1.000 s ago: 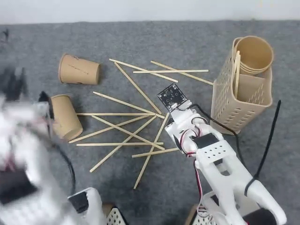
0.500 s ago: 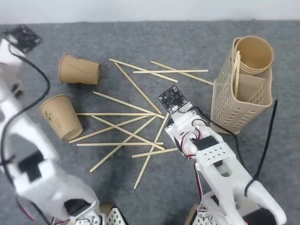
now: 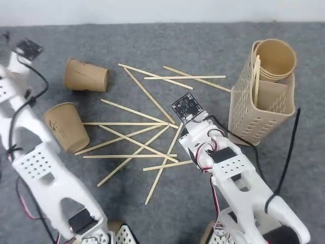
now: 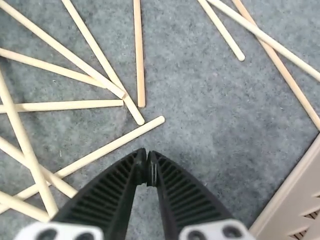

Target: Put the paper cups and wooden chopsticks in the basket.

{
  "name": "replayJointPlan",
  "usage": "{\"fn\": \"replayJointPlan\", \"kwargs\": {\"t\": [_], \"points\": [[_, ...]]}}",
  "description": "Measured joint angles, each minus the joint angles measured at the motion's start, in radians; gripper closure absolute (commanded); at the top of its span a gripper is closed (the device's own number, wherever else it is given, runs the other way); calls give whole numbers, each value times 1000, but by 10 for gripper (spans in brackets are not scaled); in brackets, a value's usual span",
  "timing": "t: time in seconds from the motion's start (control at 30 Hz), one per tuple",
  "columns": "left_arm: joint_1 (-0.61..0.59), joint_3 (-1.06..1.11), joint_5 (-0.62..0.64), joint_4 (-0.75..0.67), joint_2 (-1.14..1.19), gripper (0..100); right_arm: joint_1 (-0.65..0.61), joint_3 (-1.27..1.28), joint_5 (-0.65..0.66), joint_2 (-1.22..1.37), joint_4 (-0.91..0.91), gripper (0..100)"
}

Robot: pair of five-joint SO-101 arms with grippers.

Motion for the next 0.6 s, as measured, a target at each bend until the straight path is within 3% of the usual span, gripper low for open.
{"fn": "replayJointPlan", "kwargs": {"t": [0.13, 0.3, 0.47, 0.6], "points": [[54, -66, 0, 129, 48, 826, 0, 0, 0, 0, -11, 992], [143, 3, 6, 153, 38, 826, 0, 0, 0, 0, -18, 992], [241, 288, 6, 153, -132, 826, 17, 0, 0, 0, -18, 992], [379, 631, 6, 153, -407, 826, 38, 0, 0, 0, -32, 992]]}}
